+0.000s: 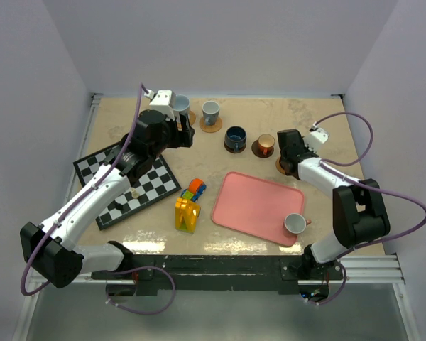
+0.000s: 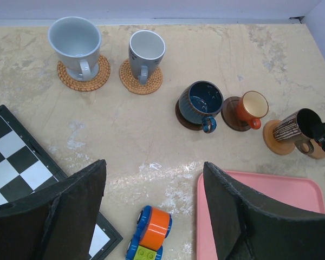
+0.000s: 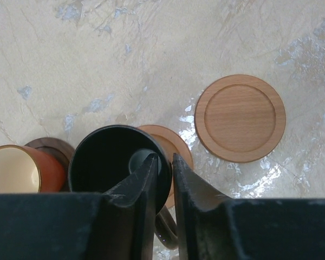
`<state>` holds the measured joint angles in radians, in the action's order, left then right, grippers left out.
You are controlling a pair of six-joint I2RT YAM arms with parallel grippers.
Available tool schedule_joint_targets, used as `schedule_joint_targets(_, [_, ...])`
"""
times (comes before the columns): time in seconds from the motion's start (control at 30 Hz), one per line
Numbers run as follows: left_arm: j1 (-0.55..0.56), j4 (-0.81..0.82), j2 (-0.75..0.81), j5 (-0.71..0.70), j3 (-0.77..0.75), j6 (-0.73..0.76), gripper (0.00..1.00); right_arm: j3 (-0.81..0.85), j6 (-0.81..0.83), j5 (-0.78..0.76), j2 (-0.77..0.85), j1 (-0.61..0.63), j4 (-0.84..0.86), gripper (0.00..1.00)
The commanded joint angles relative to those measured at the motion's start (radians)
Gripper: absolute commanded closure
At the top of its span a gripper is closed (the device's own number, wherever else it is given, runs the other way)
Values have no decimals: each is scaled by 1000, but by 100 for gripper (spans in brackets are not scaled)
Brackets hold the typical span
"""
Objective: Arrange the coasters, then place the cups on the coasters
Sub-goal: Place the cup on the coaster.
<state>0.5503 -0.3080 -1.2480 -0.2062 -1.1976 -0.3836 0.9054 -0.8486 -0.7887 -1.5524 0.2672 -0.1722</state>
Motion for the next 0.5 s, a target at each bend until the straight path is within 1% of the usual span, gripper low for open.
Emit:
schedule_joint_targets(0.0, [-7,37,7,-2,-2,-12,23,46,-13,-14,-12,-3,-10,75])
schedule_joint_targets(0.13, [-7,40,7,-2,-2,-12,23,50,-12,-17,-15,-3,-16,70])
schedule_joint_targets(0.2, [-7,38,5,-2,0,-14,23,52,-12,-18,-15,-3,-18,64])
schedule_joint_targets(0.27, [-7,40,7,-4,0,-14,23,55,-10,-23,-15,-3,-21,62])
schedule_joint_targets(0.37, [-9,44,5,-4,-2,-14,22,58,-12,-26,-9,-3,-26,54])
schedule_joint_targets(0.47, [-10,46,5,-4,1,-11,22,59,-3,-27,8,-3,-26,49])
